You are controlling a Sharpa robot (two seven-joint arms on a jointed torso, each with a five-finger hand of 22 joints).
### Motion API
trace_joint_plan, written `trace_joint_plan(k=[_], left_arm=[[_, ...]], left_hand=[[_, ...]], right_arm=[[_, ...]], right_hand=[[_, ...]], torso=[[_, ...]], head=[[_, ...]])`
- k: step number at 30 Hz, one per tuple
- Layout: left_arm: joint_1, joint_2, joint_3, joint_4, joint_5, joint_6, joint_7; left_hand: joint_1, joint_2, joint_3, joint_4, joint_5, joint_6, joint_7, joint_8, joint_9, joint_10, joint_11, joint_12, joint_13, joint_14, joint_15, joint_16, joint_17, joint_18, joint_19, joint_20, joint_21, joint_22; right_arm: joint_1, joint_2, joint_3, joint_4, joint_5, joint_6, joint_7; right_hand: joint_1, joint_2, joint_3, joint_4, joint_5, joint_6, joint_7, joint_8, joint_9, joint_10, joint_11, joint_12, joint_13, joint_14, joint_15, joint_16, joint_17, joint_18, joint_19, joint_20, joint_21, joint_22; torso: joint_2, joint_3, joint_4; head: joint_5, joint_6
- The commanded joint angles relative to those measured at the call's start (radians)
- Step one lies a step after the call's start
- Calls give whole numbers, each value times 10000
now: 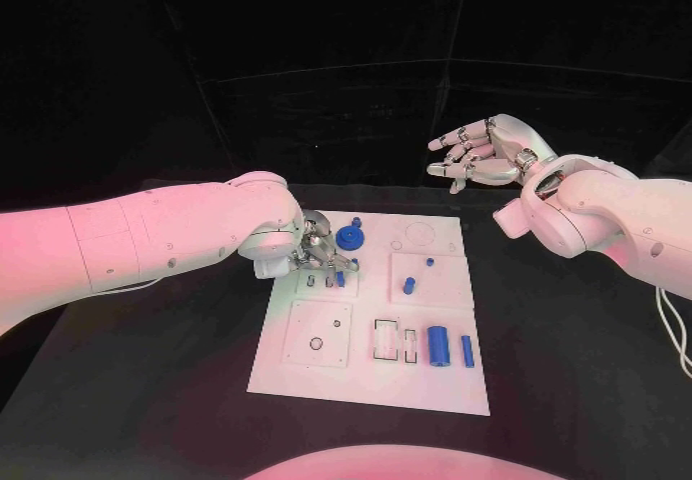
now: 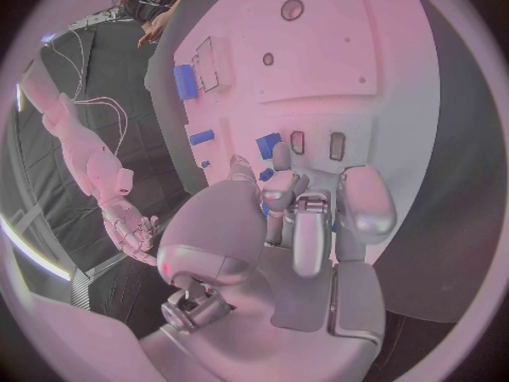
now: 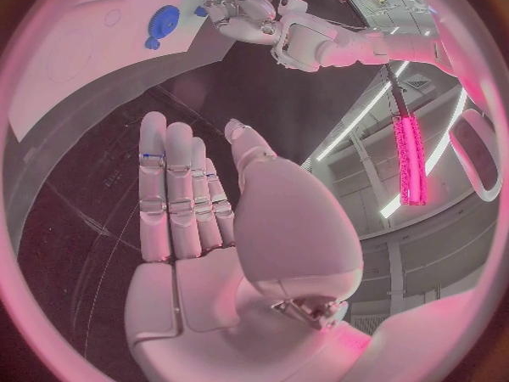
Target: Assemble the parts on the task board
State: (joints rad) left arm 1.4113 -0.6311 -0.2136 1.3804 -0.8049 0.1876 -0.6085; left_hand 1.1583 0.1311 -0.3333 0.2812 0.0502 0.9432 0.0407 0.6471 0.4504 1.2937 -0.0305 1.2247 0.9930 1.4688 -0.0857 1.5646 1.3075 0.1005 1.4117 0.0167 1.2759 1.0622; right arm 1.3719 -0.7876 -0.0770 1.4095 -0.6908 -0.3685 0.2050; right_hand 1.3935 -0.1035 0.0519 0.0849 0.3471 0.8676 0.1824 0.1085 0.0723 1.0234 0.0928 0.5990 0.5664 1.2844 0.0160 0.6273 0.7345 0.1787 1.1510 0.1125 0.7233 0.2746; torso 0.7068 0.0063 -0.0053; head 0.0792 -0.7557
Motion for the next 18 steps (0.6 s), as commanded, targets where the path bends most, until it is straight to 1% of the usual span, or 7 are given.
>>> trace_joint_plan(k=[1,5,8,12,18], left_arm=[[14,39,3,-24,-105,154,-68],[12,95,3,-83,-106,185,-76],[9,126,3,-110,-106,216,-80],[6,179,1,-144,-106,296,-94],[3,230,-64,-183,-106,417,-143]], left_hand=[[81,0,14,-63,-20,-47,-16,67,19,85,-13,23,-13,1019,-68,62,2633,-97,52,-2,61,20],[86,13,20,-62,-20,-48,-19,85,36,83,-16,16,-30,1019,-70,62,2633,-100,55,-3,74,39],[84,27,24,-56,-20,-49,-23,101,51,82,-19,7,-49,1019,-71,62,2633,-102,57,-4,84,56],[192,33,60,-126,-20,-76,-32,166,118,98,-28,6,-65,1019,-78,62,2633,-102,49,-9,100,75],[411,62,173,-278,-18,-136,-39,256,221,119,-36,7,-79,1019,-84,62,2633,-109,42,-15,139,136]], right_arm=[[23,19,10,5,-55,-18,-22],[23,33,10,6,-56,-10,-29],[23,33,10,2,-57,-10,-35],[23,42,10,-5,-57,-6,-43],[23,54,10,-6,-57,9,-53]], right_hand=[[-79,42,-59,15,37,-81,-5,32,-15,-69,20,51,-16,-103,1,-45,-14,33,-60,40,-39,-13],[-74,50,-71,19,41,-100,2,37,-16,-96,27,61,-29,-122,8,-58,-25,32,-71,46,-60,-21],[-74,50,-71,19,41,-100,2,37,-16,-96,27,61,-29,-122,8,-58,-25,32,-71,46,-60,-21],[-74,50,-71,19,41,-100,2,37,-16,-96,27,61,-29,-122,8,-58,-25,32,-71,46,-60,-21],[-62,65,-75,19,47,-115,7,41,-16,-118,31,70,-42,-137,12,-69,-33,32,-78,50,-77,-28]], torso=[[2,-2,12],[4,0,6],[2,-6,9],[4,-7,11],[5,-6,5]], head=[[-8,-5],[4,-10],[5,-30],[4,-45],[-3,-70]])
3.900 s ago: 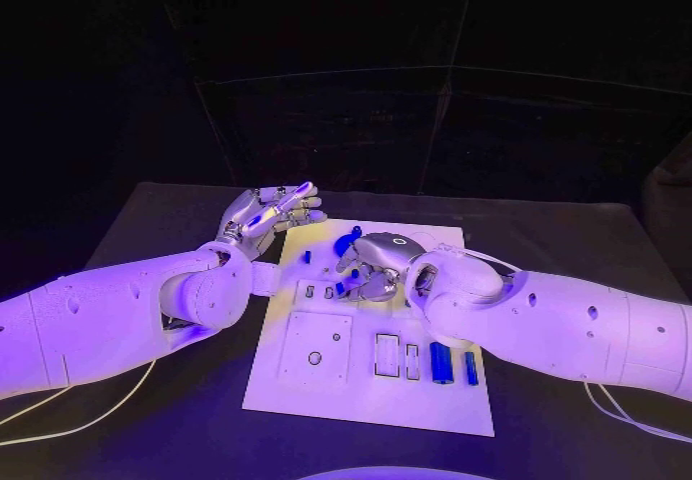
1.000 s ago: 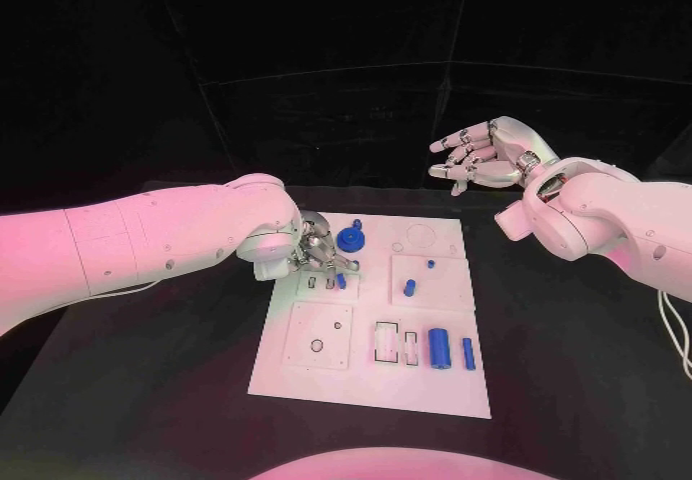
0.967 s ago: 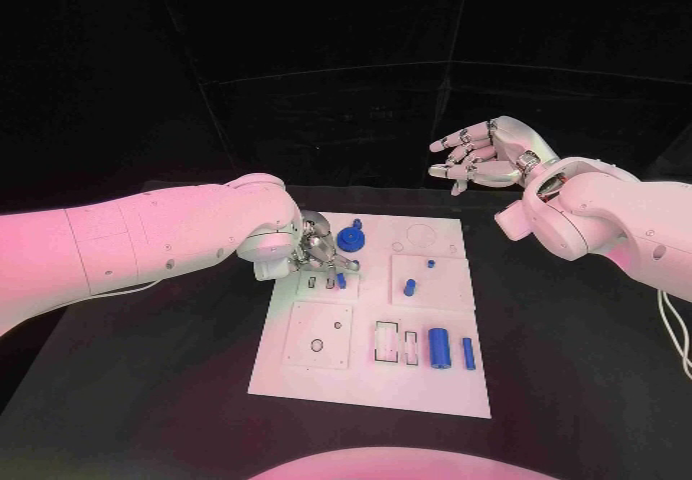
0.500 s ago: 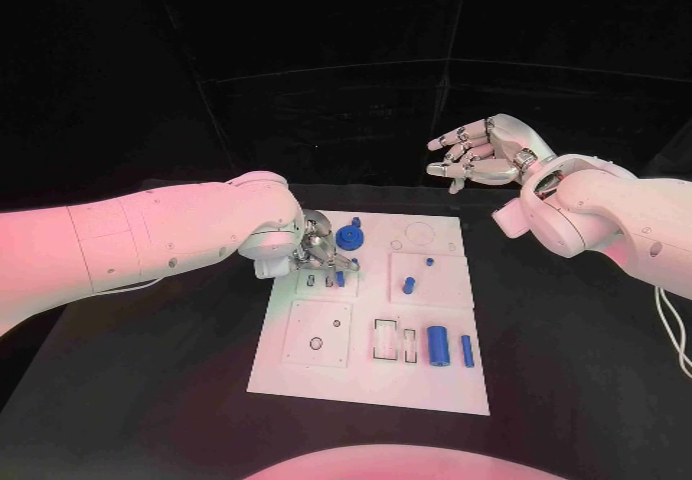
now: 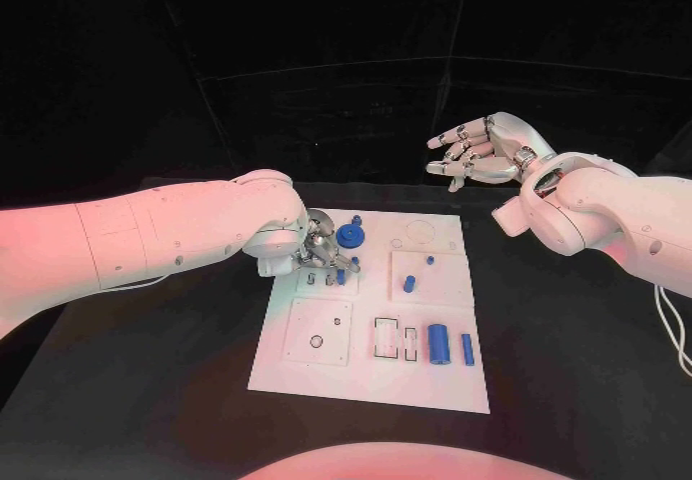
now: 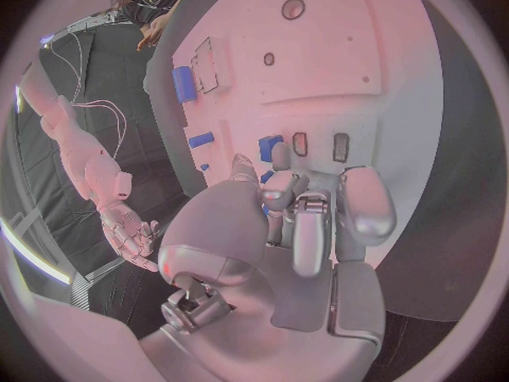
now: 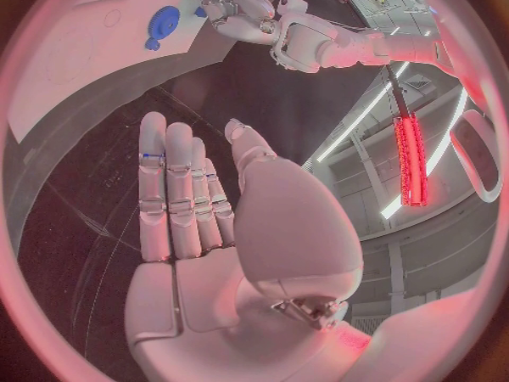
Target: Assemble the parts on the task board
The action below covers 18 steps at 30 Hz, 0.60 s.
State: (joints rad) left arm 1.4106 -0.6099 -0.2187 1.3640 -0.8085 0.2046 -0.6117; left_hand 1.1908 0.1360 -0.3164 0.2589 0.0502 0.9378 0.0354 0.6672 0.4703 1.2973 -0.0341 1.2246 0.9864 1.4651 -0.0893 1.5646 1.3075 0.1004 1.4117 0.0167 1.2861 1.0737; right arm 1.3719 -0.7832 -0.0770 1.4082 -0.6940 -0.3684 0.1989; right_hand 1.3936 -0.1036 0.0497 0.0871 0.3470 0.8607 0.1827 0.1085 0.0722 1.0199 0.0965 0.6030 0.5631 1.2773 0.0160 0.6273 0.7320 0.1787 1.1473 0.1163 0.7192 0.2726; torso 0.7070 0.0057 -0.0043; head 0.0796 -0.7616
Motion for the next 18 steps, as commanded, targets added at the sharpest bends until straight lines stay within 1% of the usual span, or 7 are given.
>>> trace_joint_plan(k=[1,11,18], left_arm=[[9,22,-18,-23,-70,259,-114],[8,50,-45,-57,-70,329,-146],[8,54,-47,-50,-70,254,-107]], left_hand=[[86,13,4,-55,-18,-83,14,55,21,83,0,8,-13,1057,-48,62,2633,-109,43,-16,37,21],[209,-13,65,-168,-18,-125,14,111,89,82,0,-6,-46,1057,-47,62,2633,-111,33,-16,56,50],[328,9,155,-271,-17,-158,14,154,143,83,0,-13,-65,1057,-47,62,2633,-111,23,-16,65,65]], right_arm=[[23,10,10,7,-25,9,7],[23,12,10,2,-25,28,-13],[23,14,10,0,-25,34,-26]], right_hand=[[-62,65,-53,-3,48,-46,3,42,-15,-83,-5,30,-8,-65,13,-69,-8,32,-42,12,-35,-8],[-62,65,-53,-3,48,-46,3,42,-15,-83,-5,30,-8,-65,13,-69,-8,32,-42,12,-35,-8],[-45,83,-53,-5,57,-59,7,48,-15,-101,-2,41,-21,-76,16,-77,-16,32,-47,16,-51,-14]], torso=[[4,2,-4],[-1,-1,3],[-1,-4,4]], head=[[-4,-16],[-13,-34],[-13,-37]])
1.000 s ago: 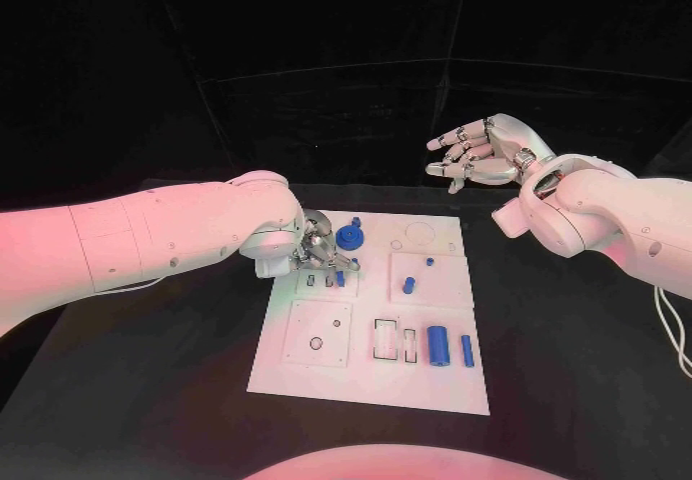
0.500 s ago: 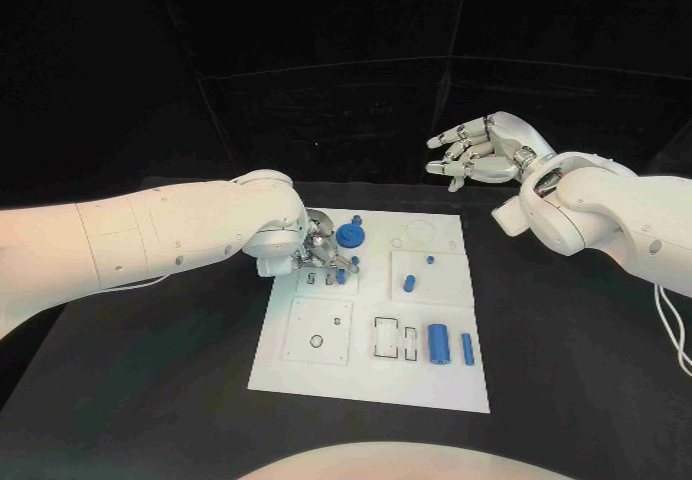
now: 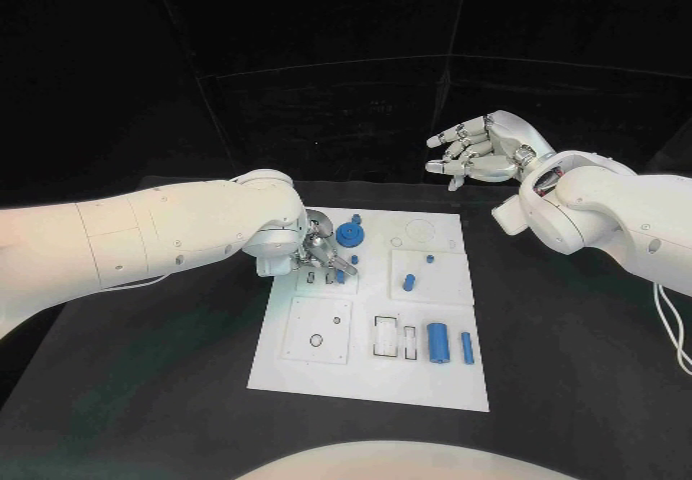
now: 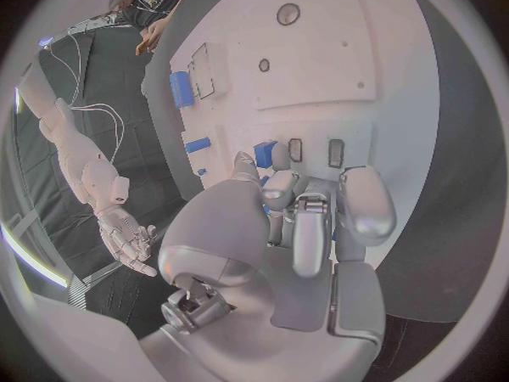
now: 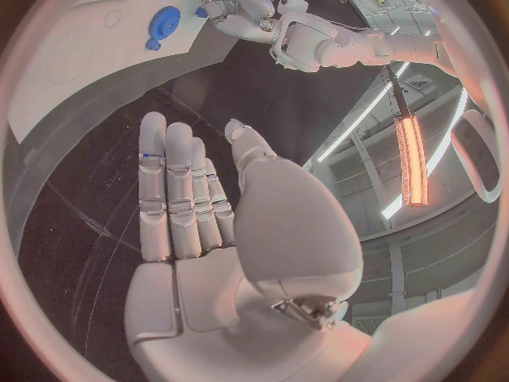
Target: Assemble the parts on the task board
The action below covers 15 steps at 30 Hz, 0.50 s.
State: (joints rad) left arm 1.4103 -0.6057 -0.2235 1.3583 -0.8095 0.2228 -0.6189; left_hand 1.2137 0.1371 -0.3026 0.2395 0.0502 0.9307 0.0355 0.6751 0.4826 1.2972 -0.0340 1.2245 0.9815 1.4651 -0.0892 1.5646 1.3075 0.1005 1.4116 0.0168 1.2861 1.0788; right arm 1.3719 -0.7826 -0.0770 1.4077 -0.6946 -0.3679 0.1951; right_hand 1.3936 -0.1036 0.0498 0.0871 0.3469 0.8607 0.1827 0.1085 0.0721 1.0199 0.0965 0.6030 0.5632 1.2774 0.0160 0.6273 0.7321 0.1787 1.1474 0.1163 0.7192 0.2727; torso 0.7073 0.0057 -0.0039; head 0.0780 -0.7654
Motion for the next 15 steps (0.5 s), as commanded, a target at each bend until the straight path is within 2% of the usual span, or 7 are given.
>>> trace_joint_plan(k=[1,9,13,15], left_arm=[[12,12,0,13,-60,46,-17],[12,8,0,48,-60,-211,179],[12,-18,0,64,-60,-364,386],[12,-33,0,74,-60,-406,465]], left_hand=[[123,10,41,-96,-17,-93,13,82,29,84,-1,-13,-20,1057,-48,62,2633,-113,23,-16,71,22],[739,272,614,-570,-11,-194,-13,166,154,90,-27,-21,-54,1057,-58,62,2633,-111,-3,-20,91,57],[1664,668,1368,-1182,-1,-369,-113,81,150,53,-116,-67,-94,1057,-123,62,2633,-98,-30,-60,77,38],[1918,732,1619,-1373,2,-428,-122,29,132,26,-128,-97,-115,1057,-138,62,2633,-97,-38,-77,74,37]], right_arm=[[23,10,10,4,-19,31,9],[23,21,10,-13,-19,74,-28],[23,24,10,-31,-19,124,-52],[23,24,10,-34,-19,149,-60]], right_hand=[[-42,86,-54,-5,60,-61,8,49,-14,-104,-2,43,-25,-79,17,-78,-18,33,-49,17,-54,-16],[-43,96,-56,1,63,-66,10,52,-14,-111,1,47,-30,-83,19,-81,-22,33,-51,19,-61,-19],[-43,96,-56,1,63,-66,10,52,-14,-111,1,47,-30,-83,19,-81,-22,33,-51,19,-61,-19],[-45,105,-58,6,70,-73,13,55,-14,-121,4,51,-37,-89,22,-85,-25,33,-54,22,-68,-21]], torso=[[-3,-2,-1],[-1,-4,-1],[-7,-2,-2],[-3,-3,3]], head=[[4,-5],[-15,-13],[-11,-28],[-6,-36]])
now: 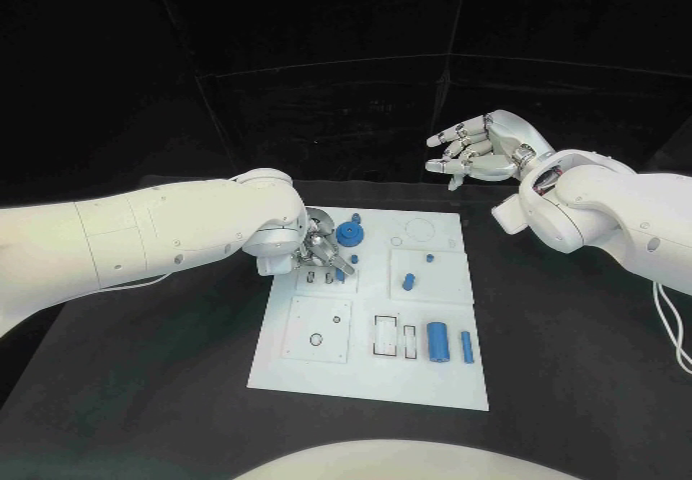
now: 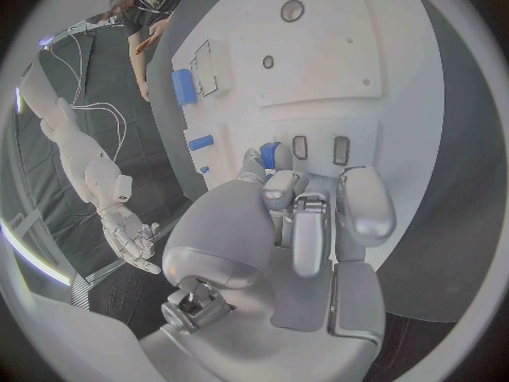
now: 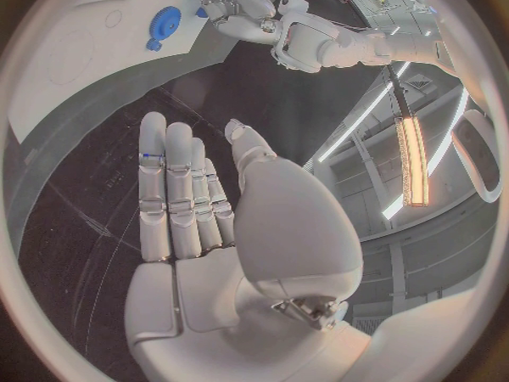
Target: Assemble the parts on the task board
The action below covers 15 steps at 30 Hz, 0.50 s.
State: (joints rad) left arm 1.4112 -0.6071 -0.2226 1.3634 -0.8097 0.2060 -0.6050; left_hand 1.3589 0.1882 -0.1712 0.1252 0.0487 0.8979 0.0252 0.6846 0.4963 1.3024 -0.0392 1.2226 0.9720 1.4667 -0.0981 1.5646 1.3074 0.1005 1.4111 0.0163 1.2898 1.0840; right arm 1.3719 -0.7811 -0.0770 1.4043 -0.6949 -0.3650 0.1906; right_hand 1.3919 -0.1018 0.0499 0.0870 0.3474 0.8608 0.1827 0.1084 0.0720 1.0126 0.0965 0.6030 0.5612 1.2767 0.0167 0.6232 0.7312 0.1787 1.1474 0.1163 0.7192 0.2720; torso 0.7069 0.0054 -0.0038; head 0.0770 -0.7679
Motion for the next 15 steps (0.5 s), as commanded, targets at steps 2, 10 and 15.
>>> trace_joint_plan(k=[2,10,15], left_arm=[[2,-42,-9,35,-55,-313,451],[2,-210,-7,215,206,-394,614],[17,-504,0,510,339,-605,625]], left_hand=[[632,231,851,-465,28,-152,57,-165,-42,-63,-47,-135,-66,1041,-19,62,2634,-96,-55,-94,32,-10],[-1132,-1343,5683,-1074,64,-73,313,-237,47,-33,27,-201,-270,1041,74,62,2634,-79,-104,19,78,139],[-1991,-2050,7865,-1414,119,-108,186,12,291,42,66,-145,-330,1041,115,62,2634,-96,-103,69,84,185]], right_arm=[[23,10,10,-5,-16,162,-28],[23,18,9,-27,-16,283,-75],[23,21,9,-41,-16,352,-100]], right_hand=[[-28,87,-59,7,65,-73,13,55,-13,-47,4,51,-17,-82,15,-44,-16,33,-54,22,-68,-14],[-42,92,-77,22,85,-85,19,64,-12,-68,12,63,-31,-95,22,-52,-24,32,-60,28,-86,-20],[-55,87,-96,32,94,-94,23,70,-12,-85,17,73,-41,-104,28,-58,-29,31,-65,33,-99,-25]], torso=[[-3,2,0],[-2,-3,3],[-4,2,4]], head=[[21,-8],[39,-1],[49,-25]])
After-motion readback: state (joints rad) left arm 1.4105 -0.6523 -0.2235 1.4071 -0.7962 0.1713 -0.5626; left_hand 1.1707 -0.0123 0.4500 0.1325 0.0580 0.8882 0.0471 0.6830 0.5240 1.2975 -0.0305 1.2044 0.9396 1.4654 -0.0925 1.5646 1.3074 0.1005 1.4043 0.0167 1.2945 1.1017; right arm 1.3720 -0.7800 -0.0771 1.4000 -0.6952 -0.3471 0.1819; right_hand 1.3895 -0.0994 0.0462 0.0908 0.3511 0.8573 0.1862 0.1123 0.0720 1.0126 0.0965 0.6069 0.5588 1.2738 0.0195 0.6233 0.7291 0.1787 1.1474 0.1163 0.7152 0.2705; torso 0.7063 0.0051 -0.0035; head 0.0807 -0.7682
